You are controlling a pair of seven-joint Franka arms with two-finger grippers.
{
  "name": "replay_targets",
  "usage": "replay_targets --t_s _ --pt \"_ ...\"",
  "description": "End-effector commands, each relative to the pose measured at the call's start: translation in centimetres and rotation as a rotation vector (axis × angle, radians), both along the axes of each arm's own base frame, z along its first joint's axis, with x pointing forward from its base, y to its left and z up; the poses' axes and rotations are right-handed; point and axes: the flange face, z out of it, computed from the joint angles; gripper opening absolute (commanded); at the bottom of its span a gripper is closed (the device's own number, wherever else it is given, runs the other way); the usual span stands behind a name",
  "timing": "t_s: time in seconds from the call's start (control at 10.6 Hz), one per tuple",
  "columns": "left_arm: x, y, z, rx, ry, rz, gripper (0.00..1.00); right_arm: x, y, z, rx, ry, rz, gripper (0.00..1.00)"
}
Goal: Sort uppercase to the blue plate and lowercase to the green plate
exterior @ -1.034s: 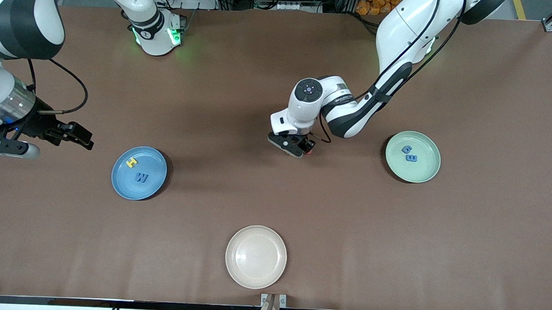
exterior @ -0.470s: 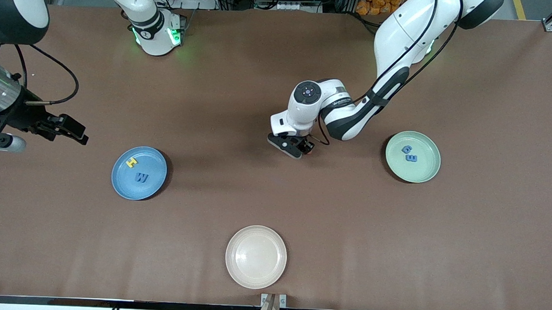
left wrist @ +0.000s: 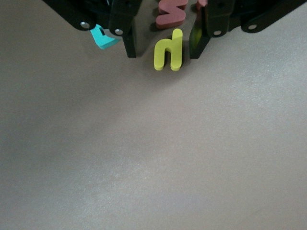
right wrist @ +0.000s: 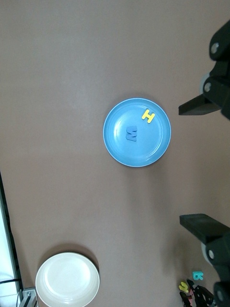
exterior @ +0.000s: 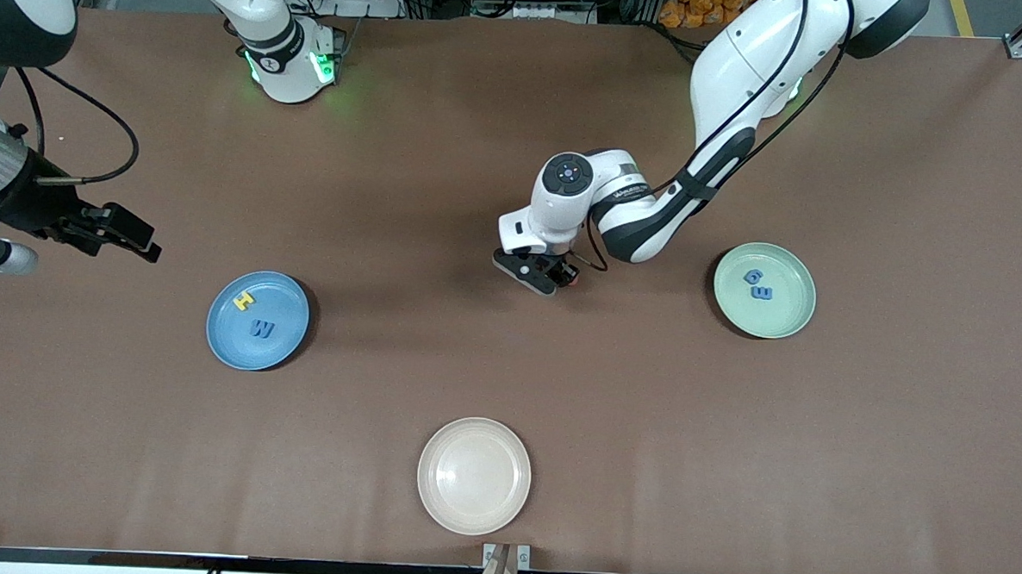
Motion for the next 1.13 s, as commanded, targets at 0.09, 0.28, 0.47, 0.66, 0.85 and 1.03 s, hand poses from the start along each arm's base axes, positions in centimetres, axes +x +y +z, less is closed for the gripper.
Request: replay_targets --t_s 0.09,0.28,0.47,0.66,0.85,1.03 --pt "0.3 -0.5 -0.4 0.004 -0.035 -0.045 0.46 -0.5 -0.4 1.5 0.017 0.007 0.008 0.91" --pt "0.1 -0.4 -0.9 0.012 -0.038 -0.059 0.40 -1.3 -2.3 1.1 -0.011 0.057 -0.006 0.97" --pt "0.2 -0.4 -0.8 0.013 -0.043 -0.063 0.24 -1.7 -3.1 1.4 -0.062 0.056 0.031 1.00" --pt "0.6 -0.2 -0.3 0.010 -0.051 -0.056 0.11 -1.9 -3.7 1.4 -0.089 0.060 0.027 1.00" --pt "2.0 0.2 1.2 0.002 -0.074 -0.032 0.05 -1.8 -3.7 1.3 -0.093 0.062 0.027 1.00" --pt "4.5 2.8 3.0 0.033 -0.086 -0.009 0.00 -1.7 -3.7 1.7 -0.091 0.053 0.019 1.00"
